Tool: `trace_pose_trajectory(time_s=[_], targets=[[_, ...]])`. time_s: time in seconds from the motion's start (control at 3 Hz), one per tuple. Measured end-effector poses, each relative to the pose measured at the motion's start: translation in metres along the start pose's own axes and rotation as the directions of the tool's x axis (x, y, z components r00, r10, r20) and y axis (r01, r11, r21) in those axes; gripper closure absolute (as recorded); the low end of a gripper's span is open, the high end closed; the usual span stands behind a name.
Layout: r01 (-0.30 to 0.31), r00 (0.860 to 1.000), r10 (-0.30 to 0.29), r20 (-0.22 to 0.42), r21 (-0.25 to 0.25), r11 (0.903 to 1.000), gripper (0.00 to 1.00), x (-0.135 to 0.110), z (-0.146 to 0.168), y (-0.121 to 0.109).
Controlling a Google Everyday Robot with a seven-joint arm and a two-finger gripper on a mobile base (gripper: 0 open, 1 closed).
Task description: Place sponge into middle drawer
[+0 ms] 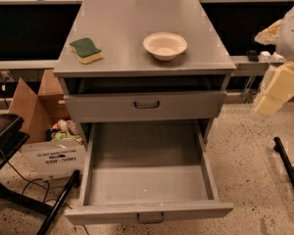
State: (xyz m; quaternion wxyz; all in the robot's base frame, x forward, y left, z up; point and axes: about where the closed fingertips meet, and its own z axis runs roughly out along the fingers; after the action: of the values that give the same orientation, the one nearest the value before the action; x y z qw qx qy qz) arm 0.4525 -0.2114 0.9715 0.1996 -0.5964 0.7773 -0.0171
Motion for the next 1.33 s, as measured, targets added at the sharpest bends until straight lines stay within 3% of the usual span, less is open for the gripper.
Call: trace_pose_trajectory(time_s=[0.33,0.67,1.0,1.33], targets=[[-0.047,0.982,0.041,0.182,0.026,0.9986,0.0,-0.044,0.026,-0.026],[-0.136,0.945,0.117,0.305,0.042,0.9899,0.0,-0.096,0.044,-0.057],[-0.209,0.928,0.183,0.324,0.048,0.9767,0.0,-0.139,0.053,-0.07],[-0.28,0.934,0.249,0.257,0.093,0.9555,0.0,-0.193,0.075,-0.087]])
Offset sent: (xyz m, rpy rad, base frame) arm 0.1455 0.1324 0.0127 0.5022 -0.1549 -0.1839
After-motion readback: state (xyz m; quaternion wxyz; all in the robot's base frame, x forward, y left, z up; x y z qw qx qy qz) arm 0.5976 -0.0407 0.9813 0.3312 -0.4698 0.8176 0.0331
